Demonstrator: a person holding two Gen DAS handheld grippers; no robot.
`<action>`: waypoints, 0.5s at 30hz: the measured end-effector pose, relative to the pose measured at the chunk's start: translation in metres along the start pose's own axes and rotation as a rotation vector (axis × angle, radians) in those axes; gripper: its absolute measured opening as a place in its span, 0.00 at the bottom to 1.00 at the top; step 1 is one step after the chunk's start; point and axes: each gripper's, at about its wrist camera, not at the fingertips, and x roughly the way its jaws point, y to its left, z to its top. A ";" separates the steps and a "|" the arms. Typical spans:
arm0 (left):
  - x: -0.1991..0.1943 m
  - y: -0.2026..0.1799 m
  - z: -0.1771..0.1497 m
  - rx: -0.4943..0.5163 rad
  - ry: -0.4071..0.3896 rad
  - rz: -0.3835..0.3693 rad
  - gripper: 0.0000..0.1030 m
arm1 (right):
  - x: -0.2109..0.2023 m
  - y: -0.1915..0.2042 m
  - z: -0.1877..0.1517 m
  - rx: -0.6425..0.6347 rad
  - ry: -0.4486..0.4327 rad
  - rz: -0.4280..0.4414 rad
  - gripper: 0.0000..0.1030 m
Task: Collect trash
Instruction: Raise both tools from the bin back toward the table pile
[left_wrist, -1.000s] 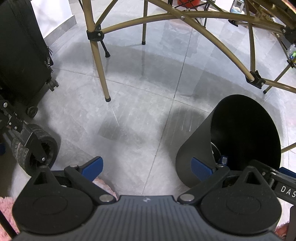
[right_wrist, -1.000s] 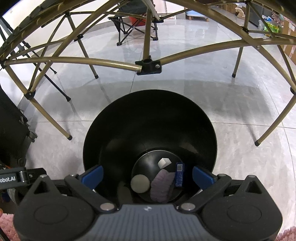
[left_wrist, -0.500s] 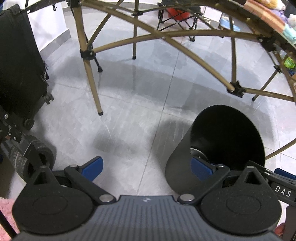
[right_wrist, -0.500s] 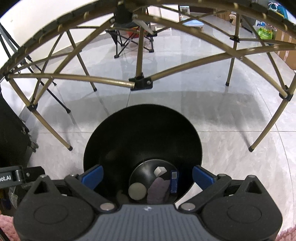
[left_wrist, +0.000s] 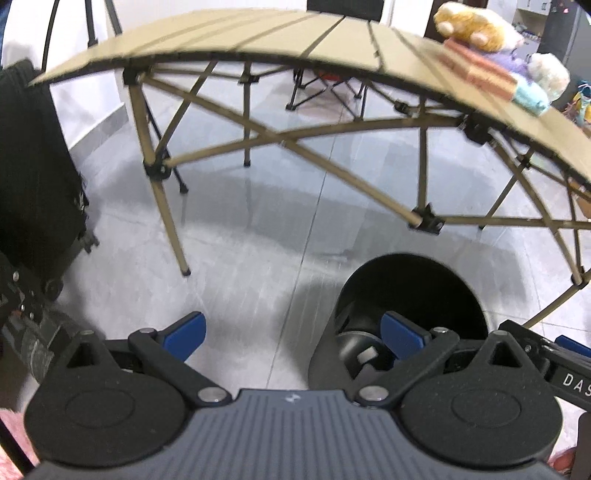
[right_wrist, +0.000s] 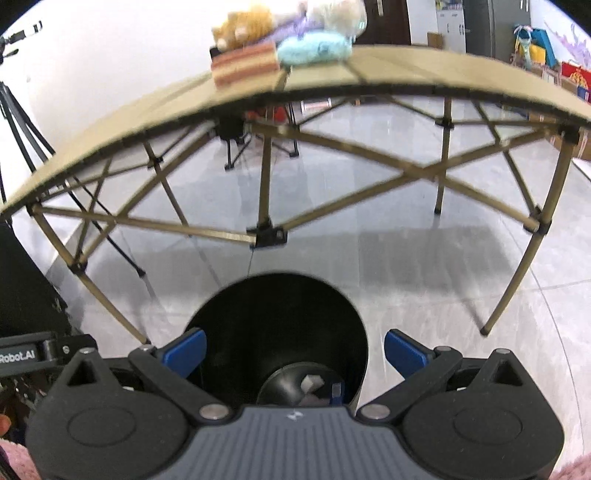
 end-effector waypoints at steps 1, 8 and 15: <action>-0.003 -0.001 0.003 0.002 -0.011 -0.008 1.00 | -0.005 -0.001 0.003 -0.002 -0.018 0.001 1.00; -0.026 -0.012 0.029 -0.002 -0.091 -0.045 1.00 | -0.037 -0.012 0.026 -0.016 -0.141 -0.013 1.00; -0.037 -0.034 0.057 0.017 -0.168 -0.058 1.00 | -0.059 -0.018 0.055 -0.088 -0.296 -0.031 1.00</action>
